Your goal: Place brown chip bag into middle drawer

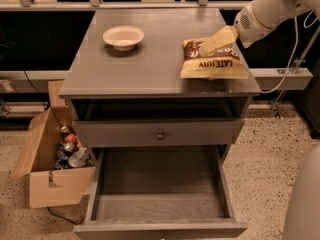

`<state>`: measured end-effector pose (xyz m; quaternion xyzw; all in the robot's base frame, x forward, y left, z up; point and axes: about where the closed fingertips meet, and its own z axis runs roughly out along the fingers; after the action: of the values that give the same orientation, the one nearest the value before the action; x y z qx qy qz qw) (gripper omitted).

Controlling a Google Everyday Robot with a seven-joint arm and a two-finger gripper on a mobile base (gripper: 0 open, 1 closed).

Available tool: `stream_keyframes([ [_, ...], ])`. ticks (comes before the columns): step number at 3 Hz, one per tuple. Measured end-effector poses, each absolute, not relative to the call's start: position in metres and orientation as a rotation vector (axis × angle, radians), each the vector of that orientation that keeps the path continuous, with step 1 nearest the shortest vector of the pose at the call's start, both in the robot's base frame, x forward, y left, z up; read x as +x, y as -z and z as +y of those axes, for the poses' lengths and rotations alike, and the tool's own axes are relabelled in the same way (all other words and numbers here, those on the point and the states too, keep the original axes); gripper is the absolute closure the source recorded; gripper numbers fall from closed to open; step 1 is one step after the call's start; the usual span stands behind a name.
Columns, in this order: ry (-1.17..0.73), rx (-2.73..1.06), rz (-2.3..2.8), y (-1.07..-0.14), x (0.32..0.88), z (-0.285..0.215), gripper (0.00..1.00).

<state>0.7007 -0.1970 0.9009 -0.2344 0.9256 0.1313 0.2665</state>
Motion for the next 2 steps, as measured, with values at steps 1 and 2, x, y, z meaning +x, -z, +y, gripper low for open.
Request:
stream_keyframes([
  [1,-0.387,-0.619,2.518,-0.888,0.708,-0.184,0.00],
  [2,-0.402,-0.617,2.547,-0.873,0.714,-0.170,0.04],
])
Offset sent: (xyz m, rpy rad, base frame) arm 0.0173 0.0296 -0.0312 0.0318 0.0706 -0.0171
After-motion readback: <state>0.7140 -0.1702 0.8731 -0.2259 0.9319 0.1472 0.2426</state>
